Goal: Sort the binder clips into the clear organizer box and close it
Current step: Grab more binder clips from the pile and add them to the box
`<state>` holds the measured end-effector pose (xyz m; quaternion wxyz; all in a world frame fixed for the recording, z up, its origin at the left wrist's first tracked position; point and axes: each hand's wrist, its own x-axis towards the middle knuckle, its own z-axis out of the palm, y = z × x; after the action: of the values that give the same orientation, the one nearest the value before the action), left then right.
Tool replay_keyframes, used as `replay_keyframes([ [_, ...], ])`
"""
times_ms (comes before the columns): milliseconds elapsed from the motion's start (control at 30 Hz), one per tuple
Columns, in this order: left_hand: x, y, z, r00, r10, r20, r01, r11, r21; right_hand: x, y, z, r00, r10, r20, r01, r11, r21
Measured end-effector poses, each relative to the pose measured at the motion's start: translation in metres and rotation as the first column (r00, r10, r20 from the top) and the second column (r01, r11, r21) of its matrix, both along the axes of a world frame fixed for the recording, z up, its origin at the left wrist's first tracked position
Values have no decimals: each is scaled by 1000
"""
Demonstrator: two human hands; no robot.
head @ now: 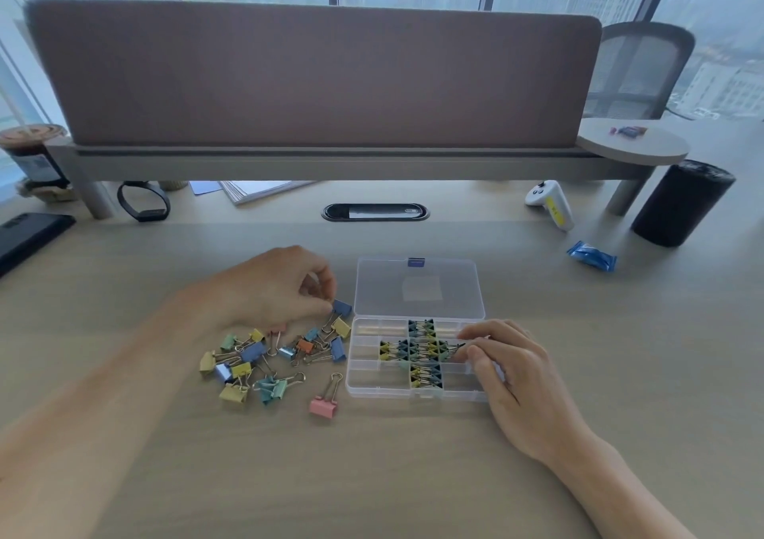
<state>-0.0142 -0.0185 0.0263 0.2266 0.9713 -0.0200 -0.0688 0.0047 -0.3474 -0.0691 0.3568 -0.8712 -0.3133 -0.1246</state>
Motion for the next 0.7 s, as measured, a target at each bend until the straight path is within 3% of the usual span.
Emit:
replay_keyframes([
  [200, 0, -59, 6, 997, -41, 67, 66, 899, -434, -1, 0, 1, 1000, 5, -2, -5, 1000, 2],
  [367, 1, -105, -17, 993, -68, 95, 110, 822, -559, -1, 0, 3, 1000, 9, 14, -10, 1000, 20],
  [700, -1, -132, -39, 977, -90, 193, 164, 893, -419, -2, 1, 8, 1000, -18, -14, 19, 989, 144],
])
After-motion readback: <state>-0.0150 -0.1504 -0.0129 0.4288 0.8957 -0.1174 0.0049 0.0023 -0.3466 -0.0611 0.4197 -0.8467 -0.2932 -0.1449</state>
